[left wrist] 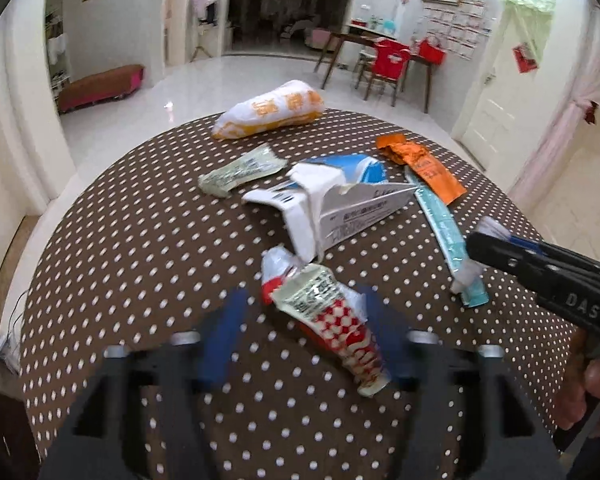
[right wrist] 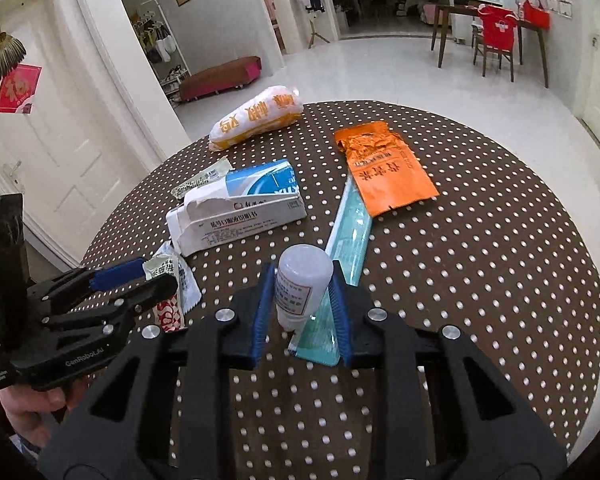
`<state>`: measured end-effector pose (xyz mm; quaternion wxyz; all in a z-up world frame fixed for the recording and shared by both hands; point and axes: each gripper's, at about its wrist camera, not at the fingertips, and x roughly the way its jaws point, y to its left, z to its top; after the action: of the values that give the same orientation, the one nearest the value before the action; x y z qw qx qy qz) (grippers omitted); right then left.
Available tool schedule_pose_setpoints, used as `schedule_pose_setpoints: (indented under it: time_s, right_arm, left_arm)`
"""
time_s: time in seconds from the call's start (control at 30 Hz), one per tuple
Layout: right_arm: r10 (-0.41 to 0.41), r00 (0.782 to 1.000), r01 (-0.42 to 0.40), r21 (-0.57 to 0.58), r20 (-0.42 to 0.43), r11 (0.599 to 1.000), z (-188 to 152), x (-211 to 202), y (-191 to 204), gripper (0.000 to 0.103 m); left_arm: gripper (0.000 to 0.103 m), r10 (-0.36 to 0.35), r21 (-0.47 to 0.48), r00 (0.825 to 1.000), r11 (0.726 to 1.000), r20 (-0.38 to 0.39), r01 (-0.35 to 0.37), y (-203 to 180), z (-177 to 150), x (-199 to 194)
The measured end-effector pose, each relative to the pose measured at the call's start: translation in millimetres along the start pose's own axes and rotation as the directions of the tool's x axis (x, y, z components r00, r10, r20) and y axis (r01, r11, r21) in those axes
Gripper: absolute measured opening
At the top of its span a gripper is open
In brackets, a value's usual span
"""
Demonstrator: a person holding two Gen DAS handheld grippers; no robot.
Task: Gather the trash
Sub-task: 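Grasp the red-and-white wrapper with the left tool while the right tool grasps the white bottle, then carry the wrapper and white bottle over the blue bin and release both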
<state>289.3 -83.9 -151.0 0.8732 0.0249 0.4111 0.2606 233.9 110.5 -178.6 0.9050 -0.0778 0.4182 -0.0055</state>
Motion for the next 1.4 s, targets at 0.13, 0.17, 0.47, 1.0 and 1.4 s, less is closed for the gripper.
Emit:
schedule_pose_setpoints:
  time_s: [0.13, 0.17, 0.47, 1.0, 1.4]
  right_arm:
    - [0.003, 1.000, -0.003, 0.004, 0.005, 1.000, -5, -8, -4, 0.027]
    - [0.004, 1.000, -0.004, 0.006, 0.005, 1.000, -7, -9, -5, 0.027]
    - [0.021, 0.999, -0.022, 0.014, 0.025, 1.000, -20, -30, -11, 0.026]
    - [-0.010, 0.992, -0.002, 0.095, 0.129, 0.995, -35, -100, -59, 0.026]
    - [-0.132, 0.964, 0.081, 0.219, 0.231, 0.972, -55, -182, -141, 0.026]
  left_arm:
    - [0.079, -0.015, -0.024, 1.000, 1.000, -0.018, 0.015, 0, -10, -4]
    - [0.078, -0.017, -0.020, 1.000, 1.000, -0.024, 0.017, -2, -12, -3]
    - [0.020, -0.095, 0.084, 0.995, 0.992, -0.033, 0.098, -39, -29, -14]
    - [0.016, -0.246, 0.212, 0.969, 0.949, 0.026, 0.235, -130, -29, -47]
    - [0.016, -0.362, 0.333, 0.931, 0.885, 0.055, 0.324, -244, -13, -57]
